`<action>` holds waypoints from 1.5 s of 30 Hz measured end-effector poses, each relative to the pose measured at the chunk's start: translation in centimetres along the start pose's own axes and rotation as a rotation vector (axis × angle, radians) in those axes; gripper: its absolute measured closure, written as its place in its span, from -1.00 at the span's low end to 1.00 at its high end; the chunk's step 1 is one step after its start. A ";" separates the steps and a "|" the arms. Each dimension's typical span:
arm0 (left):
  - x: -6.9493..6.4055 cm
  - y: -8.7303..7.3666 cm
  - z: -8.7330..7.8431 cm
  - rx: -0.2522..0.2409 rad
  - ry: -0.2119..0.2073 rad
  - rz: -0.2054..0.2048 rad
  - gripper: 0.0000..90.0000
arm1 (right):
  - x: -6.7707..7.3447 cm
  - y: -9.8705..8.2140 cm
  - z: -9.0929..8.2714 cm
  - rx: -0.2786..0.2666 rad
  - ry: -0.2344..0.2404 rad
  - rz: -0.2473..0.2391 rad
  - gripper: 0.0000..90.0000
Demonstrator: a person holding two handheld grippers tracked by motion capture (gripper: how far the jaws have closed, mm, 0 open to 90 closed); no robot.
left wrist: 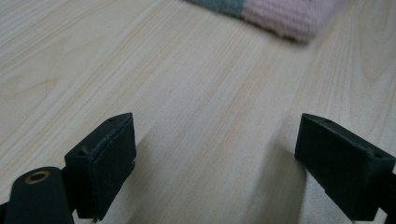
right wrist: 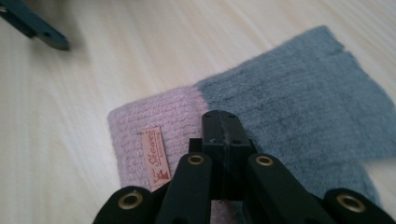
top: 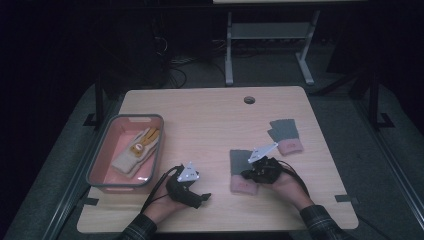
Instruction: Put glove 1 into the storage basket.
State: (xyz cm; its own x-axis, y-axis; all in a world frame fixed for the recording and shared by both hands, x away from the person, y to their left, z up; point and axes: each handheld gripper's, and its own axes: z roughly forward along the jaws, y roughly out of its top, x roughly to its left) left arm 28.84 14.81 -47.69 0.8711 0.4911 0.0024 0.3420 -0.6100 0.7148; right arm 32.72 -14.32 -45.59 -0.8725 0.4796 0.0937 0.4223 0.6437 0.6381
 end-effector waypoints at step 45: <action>0.0 0.0 0.0 0.001 -0.006 -0.001 -0.74 | -4.0 -0.2 -3.0 -0.089 -0.125 0.095 0.99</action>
State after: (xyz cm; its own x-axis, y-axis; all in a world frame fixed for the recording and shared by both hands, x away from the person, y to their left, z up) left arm 28.86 14.79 -47.69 0.8727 0.4882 -0.0027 0.3434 -0.6099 0.7142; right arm 35.40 -18.12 -43.82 -0.7900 0.6096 0.0650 0.4733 0.5392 0.6966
